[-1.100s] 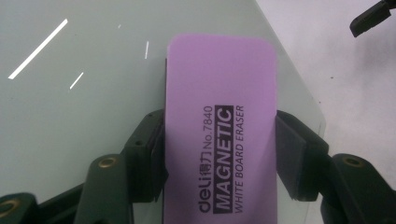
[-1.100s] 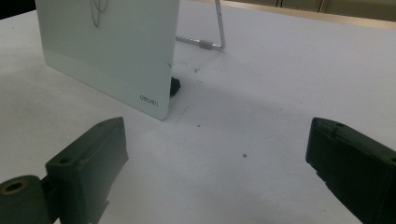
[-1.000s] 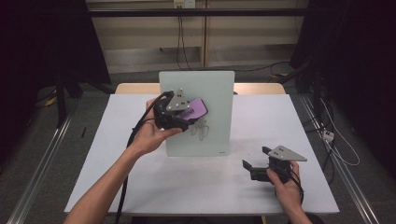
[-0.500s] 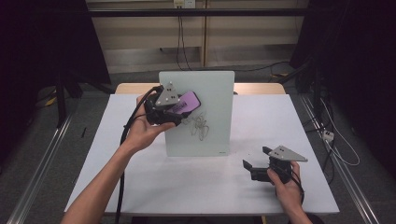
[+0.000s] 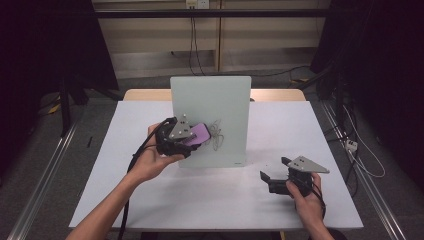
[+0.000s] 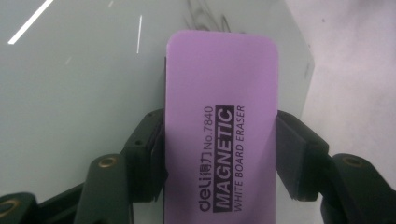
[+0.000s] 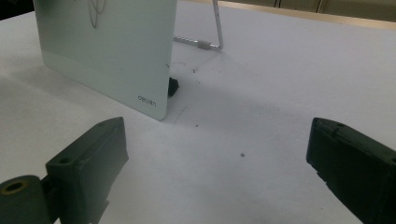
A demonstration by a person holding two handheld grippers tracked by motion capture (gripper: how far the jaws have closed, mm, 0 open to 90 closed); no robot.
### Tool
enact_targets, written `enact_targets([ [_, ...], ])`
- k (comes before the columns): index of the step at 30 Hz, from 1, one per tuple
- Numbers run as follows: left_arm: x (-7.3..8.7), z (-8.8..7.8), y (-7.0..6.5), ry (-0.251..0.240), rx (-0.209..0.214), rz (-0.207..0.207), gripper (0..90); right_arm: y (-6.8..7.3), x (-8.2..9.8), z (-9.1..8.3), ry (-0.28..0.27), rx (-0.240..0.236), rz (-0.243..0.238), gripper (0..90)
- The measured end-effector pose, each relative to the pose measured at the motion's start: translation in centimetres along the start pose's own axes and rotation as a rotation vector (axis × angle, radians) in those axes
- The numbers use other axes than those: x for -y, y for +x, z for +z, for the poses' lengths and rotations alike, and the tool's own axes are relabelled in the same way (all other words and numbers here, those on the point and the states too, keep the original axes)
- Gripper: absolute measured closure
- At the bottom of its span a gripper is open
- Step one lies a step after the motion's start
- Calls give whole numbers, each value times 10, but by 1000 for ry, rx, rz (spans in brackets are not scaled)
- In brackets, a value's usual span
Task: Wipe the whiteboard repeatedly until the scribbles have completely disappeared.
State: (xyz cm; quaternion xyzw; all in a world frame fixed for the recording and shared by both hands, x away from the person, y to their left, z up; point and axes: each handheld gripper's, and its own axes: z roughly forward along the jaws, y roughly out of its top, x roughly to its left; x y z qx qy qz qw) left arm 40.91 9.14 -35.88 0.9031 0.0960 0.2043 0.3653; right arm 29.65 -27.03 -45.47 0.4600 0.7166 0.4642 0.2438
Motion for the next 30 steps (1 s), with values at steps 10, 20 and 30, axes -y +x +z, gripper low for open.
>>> enact_targets([
  [10, -10, -4, 7, -18, -15, 1, 409, 1, 0, 1, 2, -5, -8, 55],
  [20, -31, -11, 21, -89, -47, -23, 407, 1, 0, 1, 1, -6, -9, 55],
  [30, -18, 18, -8, -13, 41, 22, 408, 1, 0, 1, 1, -6, -10, 55],
])
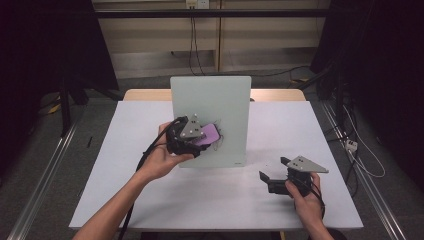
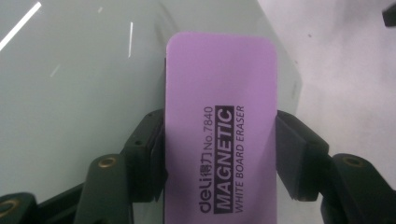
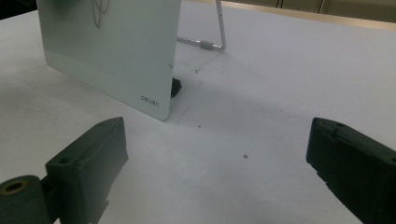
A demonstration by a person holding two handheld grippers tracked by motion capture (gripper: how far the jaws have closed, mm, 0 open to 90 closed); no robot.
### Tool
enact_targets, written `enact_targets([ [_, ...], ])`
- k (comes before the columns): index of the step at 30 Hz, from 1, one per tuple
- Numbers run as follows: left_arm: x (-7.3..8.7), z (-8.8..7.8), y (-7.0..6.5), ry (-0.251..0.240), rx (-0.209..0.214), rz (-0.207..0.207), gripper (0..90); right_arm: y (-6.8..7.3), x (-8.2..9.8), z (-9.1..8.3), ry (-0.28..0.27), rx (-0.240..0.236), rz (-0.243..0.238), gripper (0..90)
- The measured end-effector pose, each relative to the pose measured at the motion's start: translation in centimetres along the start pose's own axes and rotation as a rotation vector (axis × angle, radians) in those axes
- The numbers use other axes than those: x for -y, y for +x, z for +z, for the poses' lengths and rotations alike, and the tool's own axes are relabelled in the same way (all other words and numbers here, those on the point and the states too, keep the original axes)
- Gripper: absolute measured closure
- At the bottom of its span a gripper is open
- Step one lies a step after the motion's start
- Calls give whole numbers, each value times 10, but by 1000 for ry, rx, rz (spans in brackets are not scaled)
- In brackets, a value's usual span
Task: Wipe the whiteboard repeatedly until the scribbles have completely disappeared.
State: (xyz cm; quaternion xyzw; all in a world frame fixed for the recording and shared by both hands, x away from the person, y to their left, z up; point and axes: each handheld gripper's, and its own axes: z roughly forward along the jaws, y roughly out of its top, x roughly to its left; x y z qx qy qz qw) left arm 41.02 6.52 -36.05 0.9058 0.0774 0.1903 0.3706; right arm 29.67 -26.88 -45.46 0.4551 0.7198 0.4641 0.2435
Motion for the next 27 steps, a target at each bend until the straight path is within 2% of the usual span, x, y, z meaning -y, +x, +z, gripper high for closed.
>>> enact_targets([
  [4, 5, 6, -7, 22, 18, -3, 408, -1, 0, 0, 0, 0, 4, 55],
  [6, 4, 6, -6, 24, 22, 4, 409, -1, 0, 0, 0, 0, 3, 55],
  [8, 3, 4, -3, 14, 26, -9, 409, 0, 0, 0, -1, 0, 3, 55],
  [14, -14, -5, 9, -3, -5, -10, 409, 0, 0, 1, 2, 0, 0, 55],
  [22, -37, -17, 27, -66, -44, -38, 409, -1, 0, 0, -1, -2, 2, 55],
  [24, -39, -16, 29, -76, -51, -44, 409, -1, 0, 0, -1, -2, 2, 55],
  [27, -40, -15, 25, -64, -67, -27, 408, -1, 0, 0, 0, -2, -1, 55],
])
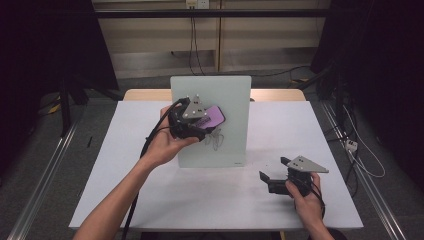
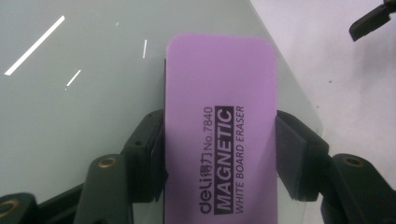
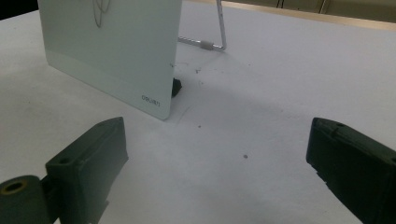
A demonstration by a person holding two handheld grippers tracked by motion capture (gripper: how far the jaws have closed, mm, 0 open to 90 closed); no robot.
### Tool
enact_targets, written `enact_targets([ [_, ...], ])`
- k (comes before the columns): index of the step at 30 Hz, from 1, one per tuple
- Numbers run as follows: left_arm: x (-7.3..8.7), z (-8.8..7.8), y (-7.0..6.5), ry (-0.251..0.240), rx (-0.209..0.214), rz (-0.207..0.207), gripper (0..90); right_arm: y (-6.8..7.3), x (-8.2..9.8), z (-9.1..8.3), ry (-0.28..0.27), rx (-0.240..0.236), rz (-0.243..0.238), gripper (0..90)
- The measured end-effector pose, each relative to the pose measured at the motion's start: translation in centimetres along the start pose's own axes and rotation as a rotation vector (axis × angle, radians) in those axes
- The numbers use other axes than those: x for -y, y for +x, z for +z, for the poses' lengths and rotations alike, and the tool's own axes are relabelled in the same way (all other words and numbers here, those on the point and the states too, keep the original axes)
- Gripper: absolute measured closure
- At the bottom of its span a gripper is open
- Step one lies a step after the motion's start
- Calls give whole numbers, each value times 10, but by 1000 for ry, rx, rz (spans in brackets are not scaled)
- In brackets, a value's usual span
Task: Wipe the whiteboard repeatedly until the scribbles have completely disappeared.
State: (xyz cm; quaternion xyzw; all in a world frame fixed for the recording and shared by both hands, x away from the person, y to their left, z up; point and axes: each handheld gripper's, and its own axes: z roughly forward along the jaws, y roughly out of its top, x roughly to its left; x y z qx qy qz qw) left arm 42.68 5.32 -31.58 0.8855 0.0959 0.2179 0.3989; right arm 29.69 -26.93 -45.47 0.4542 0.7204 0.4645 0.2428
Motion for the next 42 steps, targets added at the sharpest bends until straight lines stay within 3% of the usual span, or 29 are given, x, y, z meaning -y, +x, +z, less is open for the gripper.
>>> enact_targets([
  [12, -3, 21, -19, 41, 48, 51, 408, 1, 0, 0, -1, 0, -2, 55],
  [27, 11, 55, -56, 108, 131, 91, 409, 0, 0, -1, -2, -1, 0, 55],
  [32, 10, 50, -51, 102, 118, 81, 409, 0, 0, -1, -2, -1, 0, 55],
  [42, 7, 19, -21, 51, 48, 39, 409, 0, 0, 0, -1, 0, 1, 55],
])
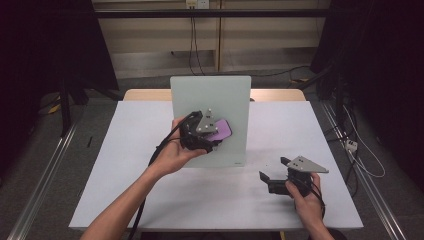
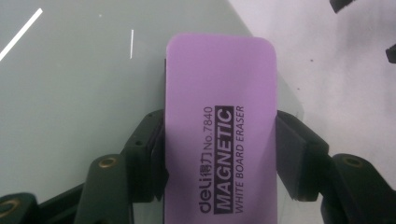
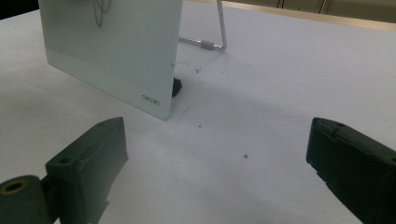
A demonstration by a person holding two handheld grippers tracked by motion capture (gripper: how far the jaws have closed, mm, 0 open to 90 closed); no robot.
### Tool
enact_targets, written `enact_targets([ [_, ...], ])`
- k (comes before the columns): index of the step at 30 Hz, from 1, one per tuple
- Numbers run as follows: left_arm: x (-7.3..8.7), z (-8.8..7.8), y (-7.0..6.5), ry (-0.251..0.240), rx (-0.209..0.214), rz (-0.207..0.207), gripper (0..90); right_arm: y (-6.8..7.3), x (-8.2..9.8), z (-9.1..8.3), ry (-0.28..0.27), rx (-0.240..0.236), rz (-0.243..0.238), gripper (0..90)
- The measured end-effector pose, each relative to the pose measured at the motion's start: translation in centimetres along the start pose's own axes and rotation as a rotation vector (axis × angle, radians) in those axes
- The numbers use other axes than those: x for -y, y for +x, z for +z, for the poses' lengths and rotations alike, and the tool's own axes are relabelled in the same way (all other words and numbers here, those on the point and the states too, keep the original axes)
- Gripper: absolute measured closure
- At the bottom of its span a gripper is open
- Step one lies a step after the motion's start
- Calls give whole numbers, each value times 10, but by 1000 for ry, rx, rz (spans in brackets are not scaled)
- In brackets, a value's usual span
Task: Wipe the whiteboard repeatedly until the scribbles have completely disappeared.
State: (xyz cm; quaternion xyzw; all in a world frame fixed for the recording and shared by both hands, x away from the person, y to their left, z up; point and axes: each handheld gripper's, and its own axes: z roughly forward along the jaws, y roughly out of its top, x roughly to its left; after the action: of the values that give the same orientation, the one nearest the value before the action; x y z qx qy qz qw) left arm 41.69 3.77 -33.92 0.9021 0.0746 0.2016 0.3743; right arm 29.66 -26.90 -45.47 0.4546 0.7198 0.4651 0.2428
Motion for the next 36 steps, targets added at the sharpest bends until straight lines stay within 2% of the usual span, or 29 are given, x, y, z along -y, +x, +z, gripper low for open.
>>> enact_targets([
  [4, 5, -4, 1, -8, -13, -15, 409, 0, 0, 0, 0, -1, -4, 55],
  [5, 6, -4, 0, 4, -17, 3, 409, 0, 0, 0, 2, -2, -4, 55],
  [9, 12, 2, -9, 38, -10, 29, 408, 0, 0, 1, 2, -2, -5, 55],
  [12, 18, 7, -15, 49, 9, 25, 409, 0, 0, 1, 3, -2, -6, 55],
  [18, 29, 17, -26, 90, 54, 44, 409, 0, 0, 1, 3, -2, -5, 55],
  [21, 32, 24, -32, 125, 83, 53, 409, 1, 0, 1, 4, -2, -2, 55],
  [26, 33, 33, -38, 137, 116, 53, 409, 1, 0, 1, 4, -1, -1, 55],
  [30, 27, 31, -36, 120, 95, 41, 409, 1, 0, 1, 4, -1, -2, 55],
  [32, 22, 27, -31, 110, 84, 42, 409, 1, 0, 1, 3, -1, -2, 55],
  [34, 16, 20, -24, 91, 63, 36, 409, 1, 0, 1, 4, -1, -2, 55],
  [36, 10, 13, -16, 48, 34, 9, 409, 1, 0, 1, 3, -1, -4, 55],
])
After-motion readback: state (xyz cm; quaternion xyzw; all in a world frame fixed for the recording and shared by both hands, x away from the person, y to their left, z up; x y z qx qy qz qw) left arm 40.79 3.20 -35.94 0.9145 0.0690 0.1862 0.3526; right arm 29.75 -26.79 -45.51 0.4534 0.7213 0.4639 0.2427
